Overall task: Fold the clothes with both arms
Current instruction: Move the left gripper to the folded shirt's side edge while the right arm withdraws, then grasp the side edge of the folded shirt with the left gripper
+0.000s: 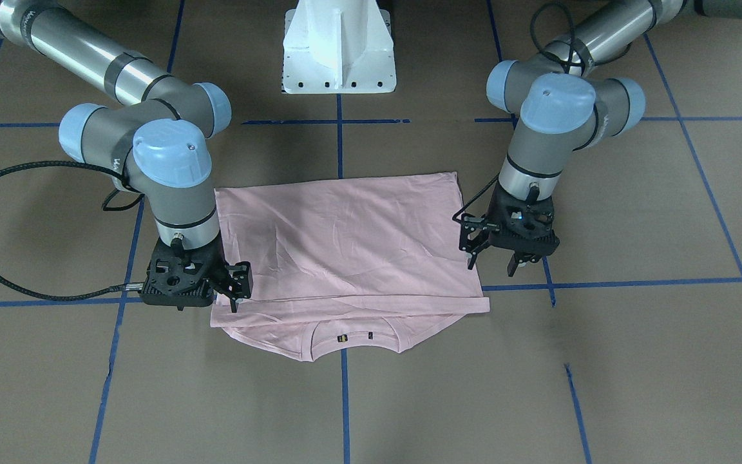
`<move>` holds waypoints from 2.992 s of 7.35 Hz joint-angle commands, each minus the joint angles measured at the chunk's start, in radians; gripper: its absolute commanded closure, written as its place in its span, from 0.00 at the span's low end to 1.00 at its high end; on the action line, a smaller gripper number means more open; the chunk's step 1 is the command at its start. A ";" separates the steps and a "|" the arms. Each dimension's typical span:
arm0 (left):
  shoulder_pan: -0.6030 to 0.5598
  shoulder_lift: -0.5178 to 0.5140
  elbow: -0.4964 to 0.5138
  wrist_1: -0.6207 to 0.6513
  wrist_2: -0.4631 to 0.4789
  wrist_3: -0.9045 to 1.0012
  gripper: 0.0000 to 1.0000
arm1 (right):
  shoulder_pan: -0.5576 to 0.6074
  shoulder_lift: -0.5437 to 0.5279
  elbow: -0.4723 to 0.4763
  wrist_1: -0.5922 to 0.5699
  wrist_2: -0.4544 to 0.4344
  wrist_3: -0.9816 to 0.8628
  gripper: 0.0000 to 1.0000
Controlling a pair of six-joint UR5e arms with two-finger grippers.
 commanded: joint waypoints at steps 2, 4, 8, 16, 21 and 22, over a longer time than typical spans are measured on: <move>0.132 0.209 -0.259 -0.013 0.009 -0.220 0.00 | 0.082 -0.078 0.078 0.006 0.119 -0.172 0.00; 0.309 0.220 -0.230 -0.013 0.144 -0.442 0.34 | 0.081 -0.078 0.080 0.006 0.116 -0.170 0.00; 0.380 0.217 -0.189 -0.013 0.172 -0.480 0.40 | 0.082 -0.080 0.080 0.006 0.114 -0.170 0.00; 0.314 0.248 -0.190 -0.013 0.172 -0.311 1.00 | 0.082 -0.084 0.080 0.006 0.113 -0.170 0.00; 0.309 0.231 -0.184 -0.013 0.163 -0.295 0.34 | 0.081 -0.084 0.080 0.007 0.111 -0.161 0.00; 0.312 0.230 -0.181 -0.015 0.163 -0.294 0.35 | 0.081 -0.086 0.080 0.007 0.111 -0.161 0.00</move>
